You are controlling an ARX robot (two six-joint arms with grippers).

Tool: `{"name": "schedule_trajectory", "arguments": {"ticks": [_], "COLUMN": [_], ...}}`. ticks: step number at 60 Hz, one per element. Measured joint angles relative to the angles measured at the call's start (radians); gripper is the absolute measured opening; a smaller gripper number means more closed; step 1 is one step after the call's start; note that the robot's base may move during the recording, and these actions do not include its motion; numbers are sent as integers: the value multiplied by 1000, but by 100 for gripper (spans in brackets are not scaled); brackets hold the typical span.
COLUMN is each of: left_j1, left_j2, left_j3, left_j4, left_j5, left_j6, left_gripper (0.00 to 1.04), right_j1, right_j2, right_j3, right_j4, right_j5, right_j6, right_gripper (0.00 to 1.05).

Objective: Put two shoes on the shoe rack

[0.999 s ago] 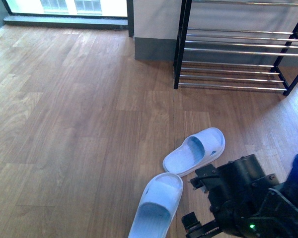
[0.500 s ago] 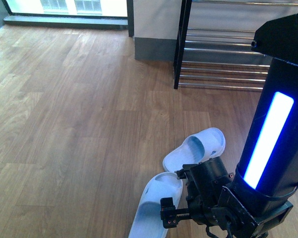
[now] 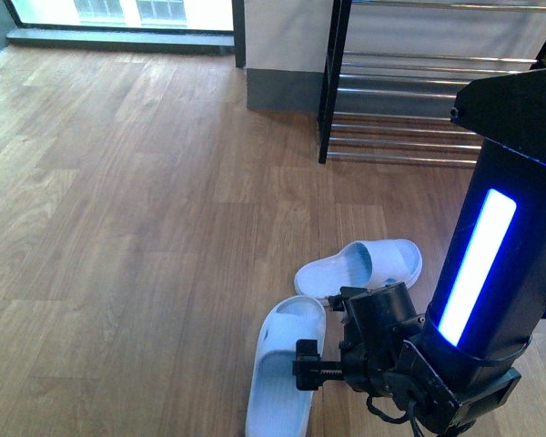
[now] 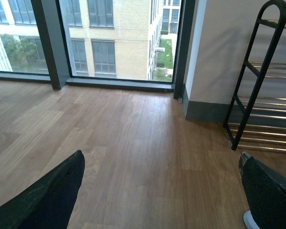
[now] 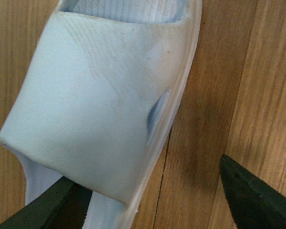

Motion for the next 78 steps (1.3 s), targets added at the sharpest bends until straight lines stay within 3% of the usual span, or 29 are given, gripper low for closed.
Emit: {"name": "schedule_trajectory", "arguments": {"ticks": [27, 39, 51, 64, 78], "left_j1": [0, 0, 0, 0, 0], "left_j2": [0, 0, 0, 0, 0], "left_j3": [0, 0, 0, 0, 0], "left_j4": [0, 0, 0, 0, 0], "left_j5": [0, 0, 0, 0, 0], "left_j6": [0, 0, 0, 0, 0], "left_gripper": [95, 95, 95, 95, 95], "right_j1": [-39, -89, -226, -383, -521], "right_j2": [0, -109, -449, -743, -1110], "right_j3": [-58, -245, -569, -690, -743], "right_j4": [108, 217, 270, 194, 19], "right_j5": [-25, -21, 55, 189, 152], "right_j6": [42, 16, -124, -224, -264], "right_gripper": [1, 1, 1, 1, 1]}}
